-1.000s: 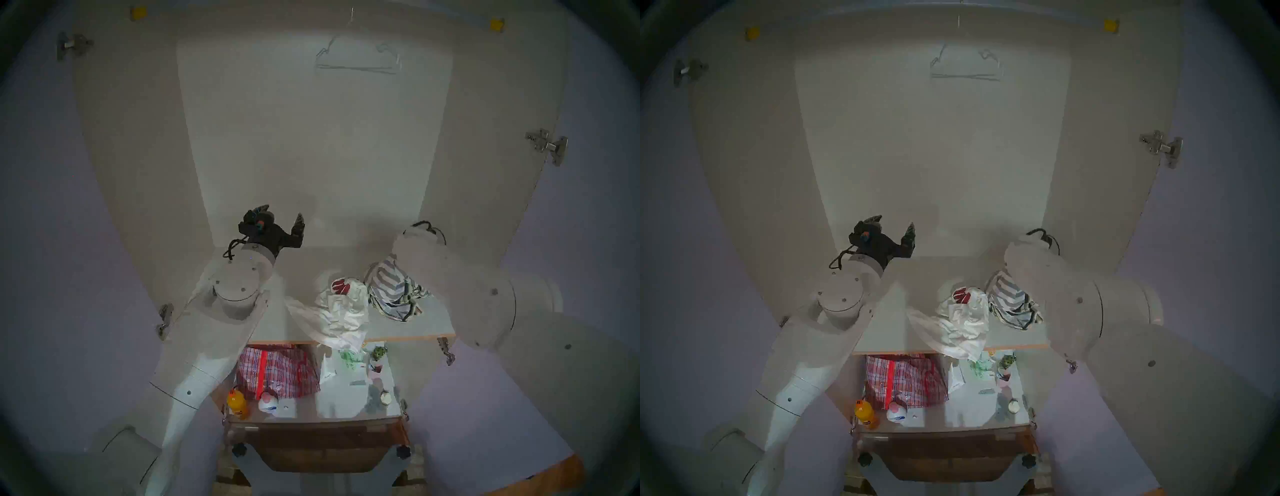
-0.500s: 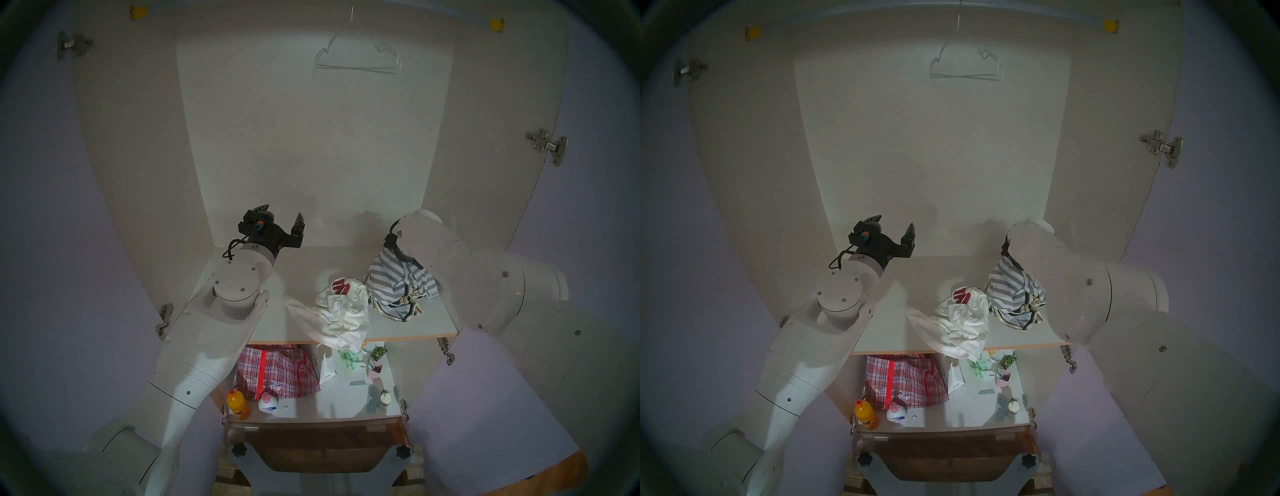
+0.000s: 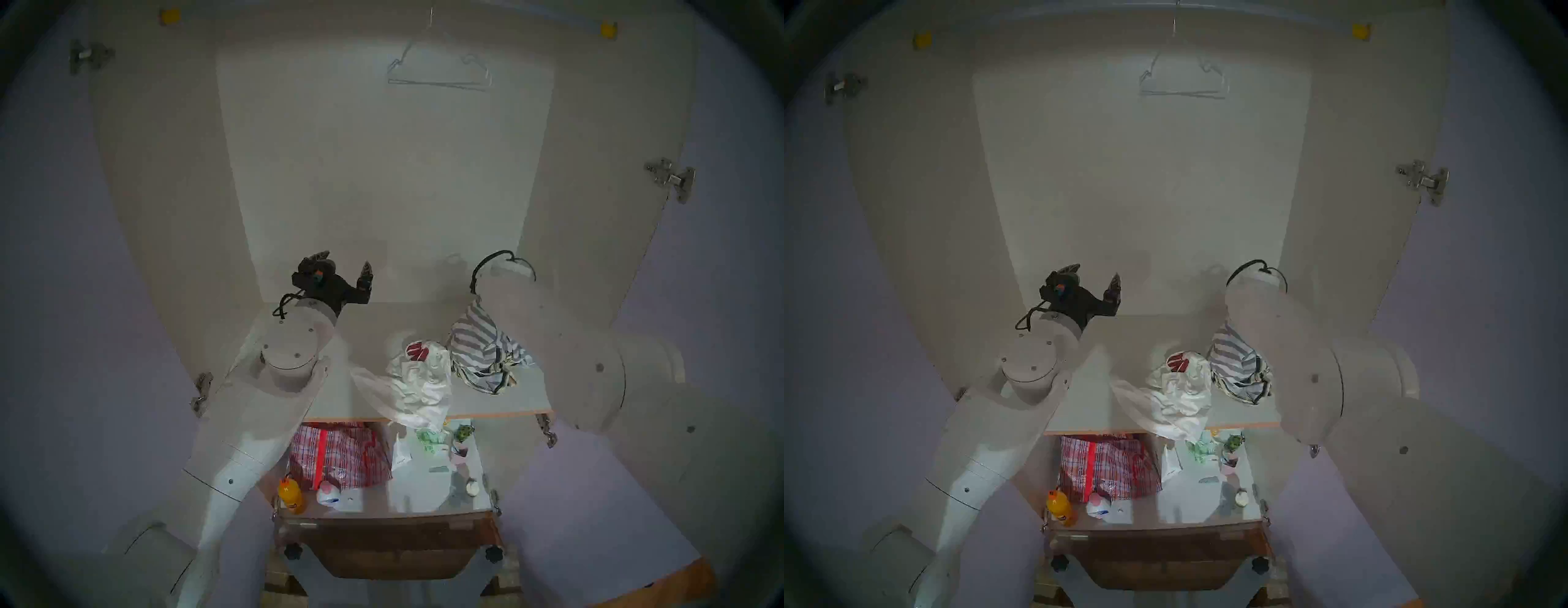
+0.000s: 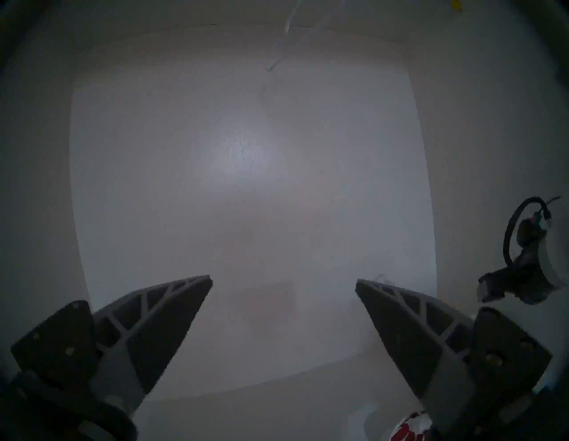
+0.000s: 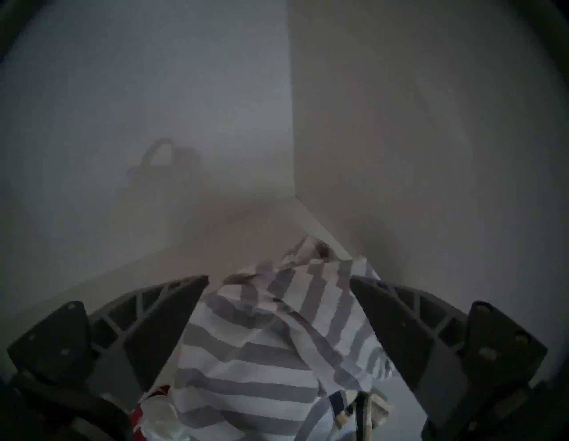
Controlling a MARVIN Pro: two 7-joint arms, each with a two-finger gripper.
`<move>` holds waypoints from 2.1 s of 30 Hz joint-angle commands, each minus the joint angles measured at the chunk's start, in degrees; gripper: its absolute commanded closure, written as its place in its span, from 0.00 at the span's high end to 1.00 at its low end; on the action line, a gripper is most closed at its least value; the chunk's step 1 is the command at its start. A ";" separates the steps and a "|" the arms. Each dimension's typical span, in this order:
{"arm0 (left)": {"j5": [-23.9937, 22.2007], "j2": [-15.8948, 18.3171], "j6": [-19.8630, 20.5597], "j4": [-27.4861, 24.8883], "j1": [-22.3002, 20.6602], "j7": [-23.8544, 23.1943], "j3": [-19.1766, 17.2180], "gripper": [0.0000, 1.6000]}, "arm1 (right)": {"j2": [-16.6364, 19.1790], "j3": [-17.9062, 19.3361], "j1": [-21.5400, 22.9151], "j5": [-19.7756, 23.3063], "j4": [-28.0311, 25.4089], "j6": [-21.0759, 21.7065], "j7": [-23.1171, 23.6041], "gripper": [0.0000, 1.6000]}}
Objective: Sort tops into two piles: light colors and dark colors
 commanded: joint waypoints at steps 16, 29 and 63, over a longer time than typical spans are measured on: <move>-0.76 9.27 3.27 -6.00 0.61 -14.74 4.78 1.00 | 8.48 -4.85 -19.85 -3.75 -30.48 -17.06 21.44 1.00; 5.58 9.87 0.42 5.77 -12.54 -25.99 17.43 1.00 | 8.51 -4.30 -22.01 -3.89 -34.51 -14.40 20.87 1.00; 7.47 -8.25 -4.33 35.43 -23.38 -31.54 21.28 1.00 | 8.52 -4.27 -22.10 -3.88 -34.95 -13.55 20.71 1.00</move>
